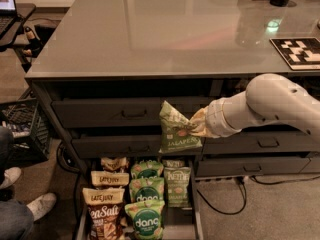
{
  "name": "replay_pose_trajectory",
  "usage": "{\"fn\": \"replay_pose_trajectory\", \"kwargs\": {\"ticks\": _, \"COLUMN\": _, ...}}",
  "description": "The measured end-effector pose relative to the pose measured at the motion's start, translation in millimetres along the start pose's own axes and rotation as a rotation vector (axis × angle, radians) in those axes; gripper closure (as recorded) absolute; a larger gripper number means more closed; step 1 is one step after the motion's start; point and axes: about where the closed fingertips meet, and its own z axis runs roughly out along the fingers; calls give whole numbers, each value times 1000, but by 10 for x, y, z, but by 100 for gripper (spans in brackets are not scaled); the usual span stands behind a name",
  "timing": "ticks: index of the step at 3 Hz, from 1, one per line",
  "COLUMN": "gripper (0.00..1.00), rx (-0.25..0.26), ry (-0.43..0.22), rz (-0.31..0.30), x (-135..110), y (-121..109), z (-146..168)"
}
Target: Pick green jalapeno chip bag from bottom drawer and place on counter
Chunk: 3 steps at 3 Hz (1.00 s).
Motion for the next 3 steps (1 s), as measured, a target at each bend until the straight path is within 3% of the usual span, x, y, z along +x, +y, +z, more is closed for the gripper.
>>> {"fn": "replay_pose_trajectory", "kwargs": {"ticks": 2, "gripper": 100, "rx": 116, "ry": -35, "rz": -123, "x": -452, "y": -585, "z": -537}}
{"fn": "replay_pose_trajectory", "kwargs": {"ticks": 3, "gripper": 100, "rx": 174, "ry": -28, "rz": -222, "x": -835, "y": -1391, "z": -855}}
